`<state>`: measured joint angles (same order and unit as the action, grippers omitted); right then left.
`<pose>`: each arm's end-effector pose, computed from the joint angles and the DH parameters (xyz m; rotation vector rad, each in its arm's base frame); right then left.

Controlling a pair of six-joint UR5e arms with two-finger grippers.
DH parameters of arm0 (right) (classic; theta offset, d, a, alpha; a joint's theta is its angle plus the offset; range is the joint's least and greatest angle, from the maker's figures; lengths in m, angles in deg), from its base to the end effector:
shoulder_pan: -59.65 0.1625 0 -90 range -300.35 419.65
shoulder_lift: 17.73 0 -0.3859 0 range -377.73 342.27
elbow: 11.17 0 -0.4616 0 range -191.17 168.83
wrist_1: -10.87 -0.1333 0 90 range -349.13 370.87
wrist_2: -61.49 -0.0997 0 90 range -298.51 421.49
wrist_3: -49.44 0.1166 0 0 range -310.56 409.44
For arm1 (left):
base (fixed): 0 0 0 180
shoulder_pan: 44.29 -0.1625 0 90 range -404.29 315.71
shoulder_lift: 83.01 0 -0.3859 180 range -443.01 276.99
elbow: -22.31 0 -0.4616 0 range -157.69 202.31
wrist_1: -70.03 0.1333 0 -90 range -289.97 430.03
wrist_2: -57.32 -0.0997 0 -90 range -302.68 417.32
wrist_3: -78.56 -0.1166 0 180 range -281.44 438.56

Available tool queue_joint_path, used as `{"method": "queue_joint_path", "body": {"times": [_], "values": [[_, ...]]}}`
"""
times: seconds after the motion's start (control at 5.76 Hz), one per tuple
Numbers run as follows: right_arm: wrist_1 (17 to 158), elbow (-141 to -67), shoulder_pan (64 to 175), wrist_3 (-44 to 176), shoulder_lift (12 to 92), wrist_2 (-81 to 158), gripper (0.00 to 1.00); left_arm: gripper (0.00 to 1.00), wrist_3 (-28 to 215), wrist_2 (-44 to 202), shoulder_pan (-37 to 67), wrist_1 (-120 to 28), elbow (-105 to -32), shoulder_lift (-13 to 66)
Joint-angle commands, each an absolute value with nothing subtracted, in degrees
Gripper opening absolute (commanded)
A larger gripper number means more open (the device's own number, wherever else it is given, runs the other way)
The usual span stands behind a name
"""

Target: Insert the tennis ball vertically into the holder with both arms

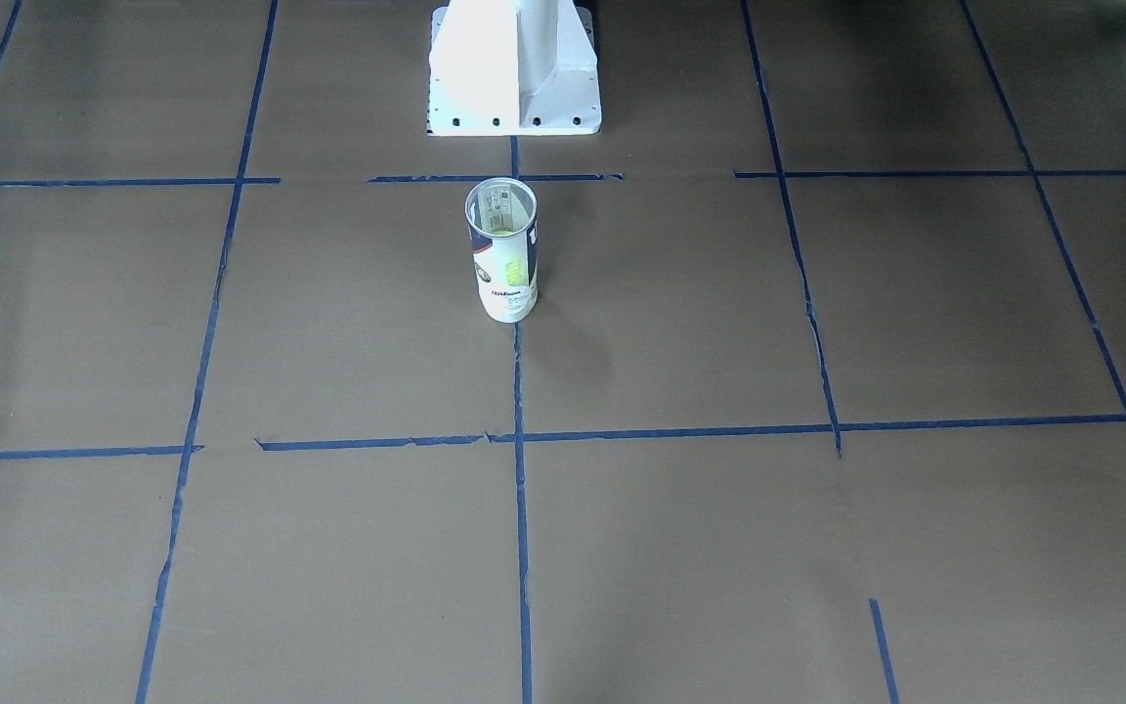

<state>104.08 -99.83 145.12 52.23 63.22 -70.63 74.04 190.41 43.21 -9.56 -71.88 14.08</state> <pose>0.0056 -0.6267 0.5601 0.0279 -0.7381 -0.0578 -0.0274 -0.6031 0.5388 0.0277 0.7522 0.1224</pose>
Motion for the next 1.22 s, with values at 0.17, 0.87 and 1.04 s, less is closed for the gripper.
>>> {"method": "queue_joint_path", "body": {"times": [0.17,0.87,1.04], "values": [[104.0,-104.9,143.4,51.5,66.9,-71.7,1.00,1.00,74.3,190.0,43.5,-12.5,-72.8,9.0],[104.2,-111.4,144.5,52.2,73.3,-71.7,1.00,1.00,73.9,190.1,42.9,-12.9,-71.3,9.3],[104.3,-113.6,144.5,52.2,75.1,-71.6,1.00,1.00,73.6,190.0,43.2,-13.5,-72.3,10.0]]}}
